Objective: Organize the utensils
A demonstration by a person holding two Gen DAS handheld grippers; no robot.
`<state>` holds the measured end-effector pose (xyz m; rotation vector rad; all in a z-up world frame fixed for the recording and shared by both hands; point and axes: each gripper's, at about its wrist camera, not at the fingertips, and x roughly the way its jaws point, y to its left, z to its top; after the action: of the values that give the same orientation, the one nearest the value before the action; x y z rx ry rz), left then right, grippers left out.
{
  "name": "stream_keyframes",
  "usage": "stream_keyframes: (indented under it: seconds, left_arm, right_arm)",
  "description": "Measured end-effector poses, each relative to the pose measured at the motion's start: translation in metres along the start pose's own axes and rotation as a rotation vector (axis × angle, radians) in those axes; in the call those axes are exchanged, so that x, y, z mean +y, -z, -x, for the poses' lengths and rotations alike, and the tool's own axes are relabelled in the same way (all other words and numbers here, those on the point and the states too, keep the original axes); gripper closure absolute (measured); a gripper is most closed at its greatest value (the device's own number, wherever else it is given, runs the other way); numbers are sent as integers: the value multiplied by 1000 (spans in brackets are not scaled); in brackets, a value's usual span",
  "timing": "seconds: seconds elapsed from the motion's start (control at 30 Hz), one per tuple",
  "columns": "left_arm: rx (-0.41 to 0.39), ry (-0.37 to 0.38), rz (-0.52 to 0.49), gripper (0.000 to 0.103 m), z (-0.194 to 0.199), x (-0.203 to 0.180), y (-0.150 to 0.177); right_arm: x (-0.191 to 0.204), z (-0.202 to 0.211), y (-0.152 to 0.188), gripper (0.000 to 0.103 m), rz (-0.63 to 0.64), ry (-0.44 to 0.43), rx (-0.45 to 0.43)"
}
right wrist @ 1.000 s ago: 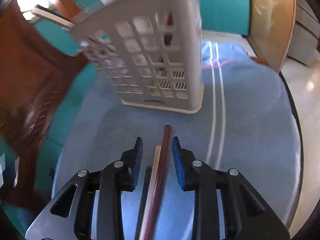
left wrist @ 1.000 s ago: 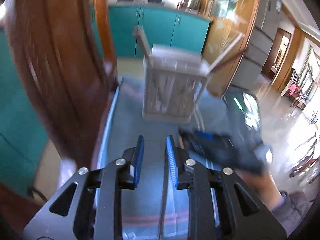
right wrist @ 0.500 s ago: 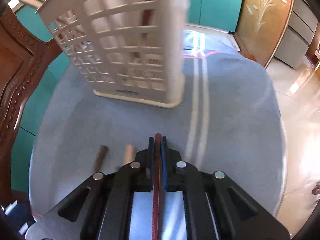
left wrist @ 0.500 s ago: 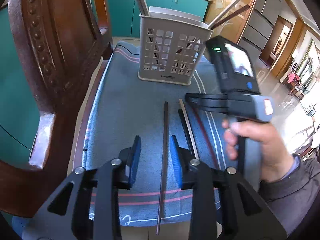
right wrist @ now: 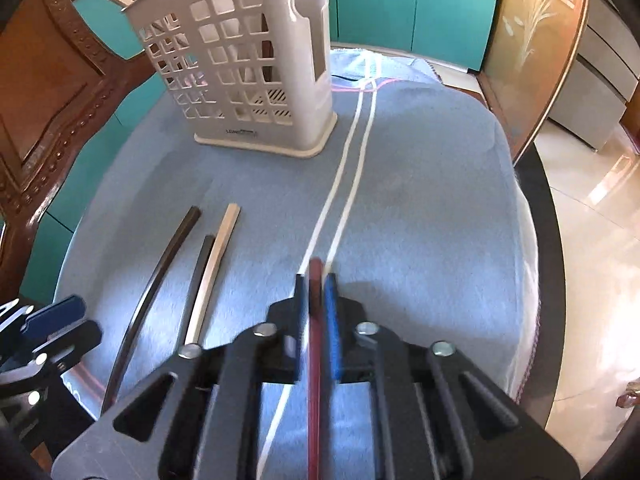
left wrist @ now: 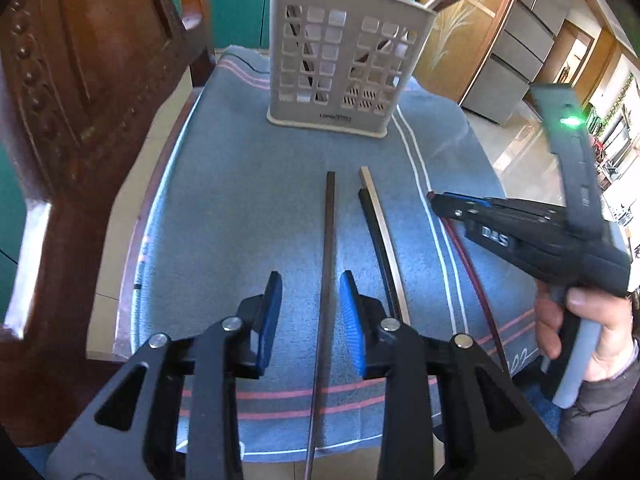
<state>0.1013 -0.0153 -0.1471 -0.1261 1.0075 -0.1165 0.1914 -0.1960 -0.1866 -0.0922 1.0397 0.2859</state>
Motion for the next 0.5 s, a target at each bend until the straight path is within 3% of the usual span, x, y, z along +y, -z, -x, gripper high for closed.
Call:
stream_keyframes:
  seconds: [0.1, 0.33, 0.5]
  left_arm:
    - [8, -14, 1, 67, -7, 0, -1]
    - [20, -25, 2, 64, -19, -2, -4]
    - [16, -30, -3, 62, -23, -1, -9]
  right_arm:
    - [0, 9, 7, 67, -8, 5, 1]
    - [11, 11, 30, 66, 28, 66, -8]
    - [9, 17, 32, 66, 11, 47, -17]
